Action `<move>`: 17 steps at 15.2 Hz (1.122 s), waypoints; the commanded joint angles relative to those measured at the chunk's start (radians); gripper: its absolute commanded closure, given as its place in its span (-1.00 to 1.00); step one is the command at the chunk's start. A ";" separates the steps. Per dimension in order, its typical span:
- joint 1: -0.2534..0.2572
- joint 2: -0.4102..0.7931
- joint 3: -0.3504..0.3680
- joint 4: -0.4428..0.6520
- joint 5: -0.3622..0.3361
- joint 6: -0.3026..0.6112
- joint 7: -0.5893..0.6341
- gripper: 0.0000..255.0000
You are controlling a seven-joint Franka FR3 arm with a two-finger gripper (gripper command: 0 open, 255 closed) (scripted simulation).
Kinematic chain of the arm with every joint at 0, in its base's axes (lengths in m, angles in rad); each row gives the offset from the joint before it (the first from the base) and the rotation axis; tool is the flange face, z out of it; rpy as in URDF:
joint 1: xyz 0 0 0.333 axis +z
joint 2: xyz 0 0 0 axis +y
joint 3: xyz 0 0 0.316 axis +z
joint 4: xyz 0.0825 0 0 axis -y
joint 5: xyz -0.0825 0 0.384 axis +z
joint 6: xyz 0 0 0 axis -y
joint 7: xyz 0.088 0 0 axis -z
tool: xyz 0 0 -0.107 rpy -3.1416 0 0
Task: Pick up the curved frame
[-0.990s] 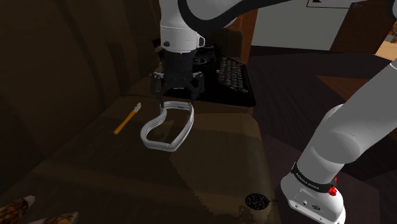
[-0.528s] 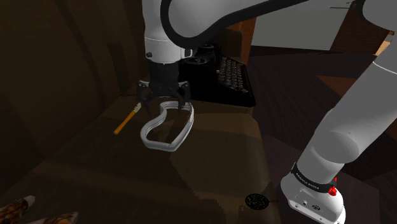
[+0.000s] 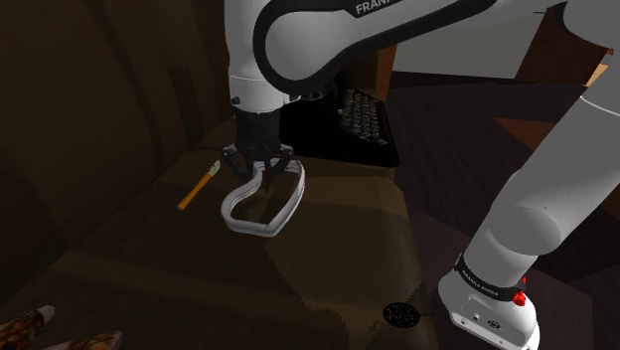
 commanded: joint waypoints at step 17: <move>-0.002 -0.017 -0.011 0.113 0.008 -0.117 -0.001 1.00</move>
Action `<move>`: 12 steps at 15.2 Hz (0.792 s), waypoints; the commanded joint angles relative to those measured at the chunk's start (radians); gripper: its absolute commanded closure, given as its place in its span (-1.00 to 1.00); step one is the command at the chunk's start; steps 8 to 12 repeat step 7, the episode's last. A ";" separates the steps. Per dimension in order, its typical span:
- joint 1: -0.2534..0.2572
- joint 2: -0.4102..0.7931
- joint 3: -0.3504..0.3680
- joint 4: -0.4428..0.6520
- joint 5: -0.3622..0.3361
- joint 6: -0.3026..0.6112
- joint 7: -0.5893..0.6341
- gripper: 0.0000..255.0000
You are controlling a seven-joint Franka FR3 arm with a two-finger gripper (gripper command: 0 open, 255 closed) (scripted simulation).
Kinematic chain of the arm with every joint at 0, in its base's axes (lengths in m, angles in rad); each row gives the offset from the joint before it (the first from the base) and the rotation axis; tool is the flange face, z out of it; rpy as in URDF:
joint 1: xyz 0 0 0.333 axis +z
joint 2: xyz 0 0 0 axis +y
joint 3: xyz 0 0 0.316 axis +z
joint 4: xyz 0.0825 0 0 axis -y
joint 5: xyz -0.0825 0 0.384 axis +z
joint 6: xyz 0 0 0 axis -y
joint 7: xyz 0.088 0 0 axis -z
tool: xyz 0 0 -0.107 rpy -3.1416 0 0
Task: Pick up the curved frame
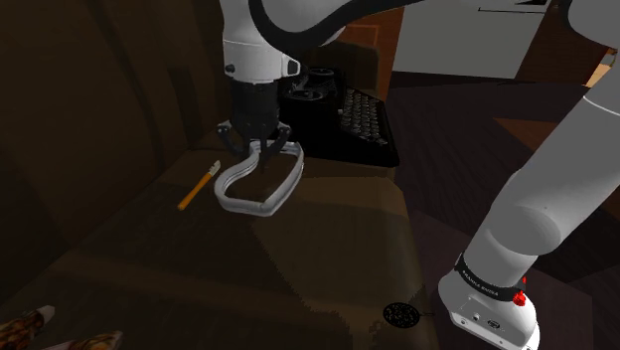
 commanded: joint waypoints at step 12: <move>-0.002 -0.002 -0.004 0.080 -0.003 -0.082 0.007 1.00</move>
